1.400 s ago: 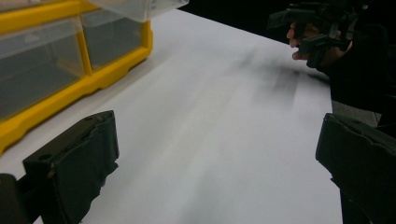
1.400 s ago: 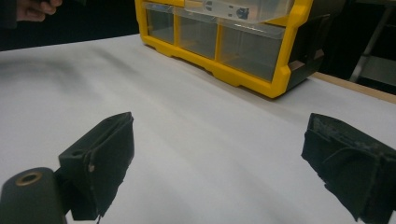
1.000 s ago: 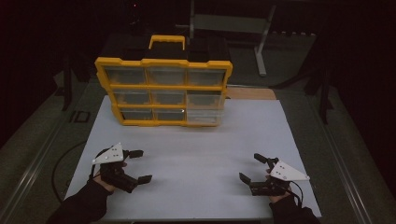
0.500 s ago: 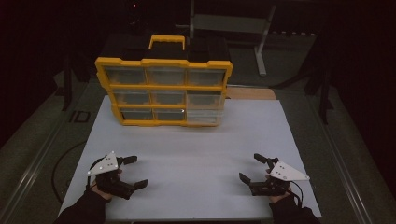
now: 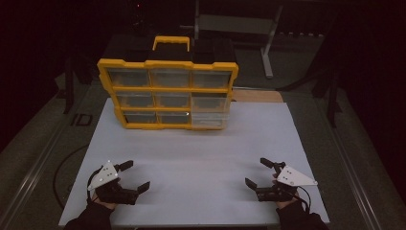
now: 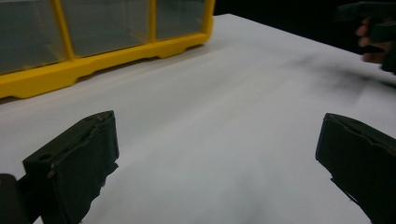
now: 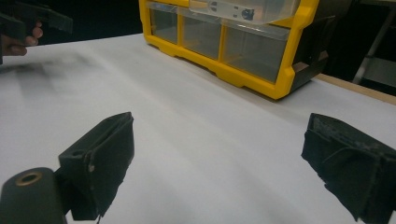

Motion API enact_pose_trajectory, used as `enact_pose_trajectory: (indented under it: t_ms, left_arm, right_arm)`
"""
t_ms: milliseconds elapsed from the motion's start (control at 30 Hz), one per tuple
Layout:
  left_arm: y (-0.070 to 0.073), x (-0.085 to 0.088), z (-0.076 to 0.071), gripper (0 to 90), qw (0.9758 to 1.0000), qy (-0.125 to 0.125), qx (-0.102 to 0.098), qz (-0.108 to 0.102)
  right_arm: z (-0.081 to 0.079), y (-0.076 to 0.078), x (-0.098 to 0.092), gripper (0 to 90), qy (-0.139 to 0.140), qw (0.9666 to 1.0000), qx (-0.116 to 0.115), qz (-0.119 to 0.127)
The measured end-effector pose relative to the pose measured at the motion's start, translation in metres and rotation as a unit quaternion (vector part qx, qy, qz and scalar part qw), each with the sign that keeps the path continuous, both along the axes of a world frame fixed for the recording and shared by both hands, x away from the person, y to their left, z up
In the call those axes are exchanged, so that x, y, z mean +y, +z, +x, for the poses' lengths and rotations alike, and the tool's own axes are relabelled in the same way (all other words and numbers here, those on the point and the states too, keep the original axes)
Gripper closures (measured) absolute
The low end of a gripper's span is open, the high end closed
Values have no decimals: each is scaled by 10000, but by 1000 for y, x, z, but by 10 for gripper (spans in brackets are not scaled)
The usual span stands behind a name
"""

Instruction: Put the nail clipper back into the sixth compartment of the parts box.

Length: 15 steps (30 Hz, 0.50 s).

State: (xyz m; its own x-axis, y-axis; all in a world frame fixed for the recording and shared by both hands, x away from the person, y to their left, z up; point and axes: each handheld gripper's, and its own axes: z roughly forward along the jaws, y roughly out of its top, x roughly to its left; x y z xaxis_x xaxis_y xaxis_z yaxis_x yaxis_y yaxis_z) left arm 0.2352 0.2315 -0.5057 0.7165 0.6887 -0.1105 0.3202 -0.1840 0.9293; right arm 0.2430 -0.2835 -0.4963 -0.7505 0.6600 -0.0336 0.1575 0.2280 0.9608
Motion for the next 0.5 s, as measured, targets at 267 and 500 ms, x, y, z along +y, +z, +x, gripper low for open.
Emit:
enact_pose_trajectory:
  t_ms: [267, 500]
  left_arm:
    - [-6, -3, 1, 5, 9999, 100, 18, 70]
    - [-8, -1, 2, 5, 9999, 112, 63, 8]
  right_arm:
    - [1, -1, 1, 93, 13, 10000, 22, -29]
    - [1, -2, 2, 93, 15, 10000, 38, -62]
